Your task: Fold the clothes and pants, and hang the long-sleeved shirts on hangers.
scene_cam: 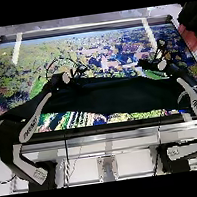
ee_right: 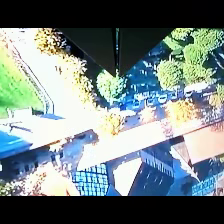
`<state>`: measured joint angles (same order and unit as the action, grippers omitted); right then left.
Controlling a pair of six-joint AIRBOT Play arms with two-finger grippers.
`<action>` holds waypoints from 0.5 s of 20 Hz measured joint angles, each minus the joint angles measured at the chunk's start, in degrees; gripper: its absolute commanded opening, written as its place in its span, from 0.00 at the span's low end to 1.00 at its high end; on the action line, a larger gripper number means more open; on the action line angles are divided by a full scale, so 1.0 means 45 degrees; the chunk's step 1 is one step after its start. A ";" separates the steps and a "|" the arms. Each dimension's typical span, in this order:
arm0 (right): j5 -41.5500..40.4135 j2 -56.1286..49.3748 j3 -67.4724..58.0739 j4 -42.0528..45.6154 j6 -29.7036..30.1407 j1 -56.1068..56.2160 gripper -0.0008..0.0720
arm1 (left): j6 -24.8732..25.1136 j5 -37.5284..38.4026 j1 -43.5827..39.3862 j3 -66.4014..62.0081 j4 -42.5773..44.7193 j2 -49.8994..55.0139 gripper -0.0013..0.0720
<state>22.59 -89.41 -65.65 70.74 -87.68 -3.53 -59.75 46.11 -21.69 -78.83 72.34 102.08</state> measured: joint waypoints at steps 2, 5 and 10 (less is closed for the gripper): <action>0.0384 0.0000 -0.0092 0.0068 0.0024 0.0000 0.02 | -0.0840 -0.1156 0.0005 -0.0136 0.0758 0.0117 0.03; 0.0884 0.0000 -0.0155 0.0253 0.0049 0.0000 0.02 | -0.2249 -0.2526 0.0000 -0.0495 0.2123 0.0291 0.03; 0.1457 0.0000 -0.0180 0.0345 0.0058 -0.0005 0.02 | -0.3881 -0.4303 0.0296 -0.1608 0.3886 0.0743 0.03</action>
<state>29.15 -89.41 -66.46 72.29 -87.42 -3.55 -77.21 26.74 -20.36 -86.06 89.82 105.43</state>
